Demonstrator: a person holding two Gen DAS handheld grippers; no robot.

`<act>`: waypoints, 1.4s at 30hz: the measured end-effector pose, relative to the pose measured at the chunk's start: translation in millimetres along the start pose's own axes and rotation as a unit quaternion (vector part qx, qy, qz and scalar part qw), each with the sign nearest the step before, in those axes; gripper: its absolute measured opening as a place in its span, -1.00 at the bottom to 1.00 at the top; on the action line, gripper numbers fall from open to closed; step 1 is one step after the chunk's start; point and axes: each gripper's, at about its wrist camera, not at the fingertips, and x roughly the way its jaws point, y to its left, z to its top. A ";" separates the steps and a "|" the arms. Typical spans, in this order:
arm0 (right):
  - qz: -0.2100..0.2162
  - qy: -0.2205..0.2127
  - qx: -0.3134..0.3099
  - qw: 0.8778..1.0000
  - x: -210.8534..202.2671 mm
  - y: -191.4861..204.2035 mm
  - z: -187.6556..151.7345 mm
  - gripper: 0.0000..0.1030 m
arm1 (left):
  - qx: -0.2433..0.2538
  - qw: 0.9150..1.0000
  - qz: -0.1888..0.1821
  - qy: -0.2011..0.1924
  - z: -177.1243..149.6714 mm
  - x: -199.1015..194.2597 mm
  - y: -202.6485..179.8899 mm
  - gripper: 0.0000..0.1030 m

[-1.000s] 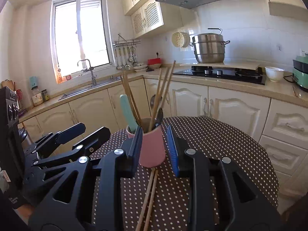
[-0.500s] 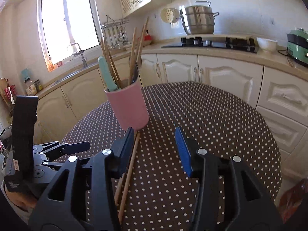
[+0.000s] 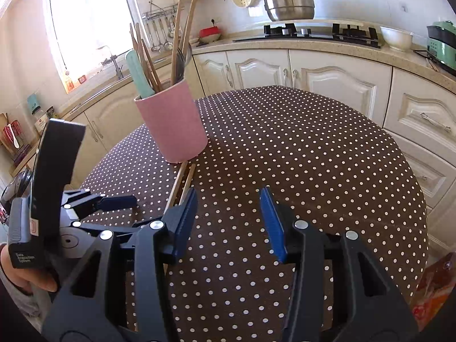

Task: Organize utensils
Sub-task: 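Lower the left tool onto a chopstick while the right tool grasps the last chopstick, then lift both held chopsticks upright above the pink cup with both tools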

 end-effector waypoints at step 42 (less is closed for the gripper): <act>-0.026 0.300 -0.102 0.948 125.5 79.0 42.8 -0.83 | -0.089 0.991 -0.062 0.077 35.0 16.9 48.0 -0.89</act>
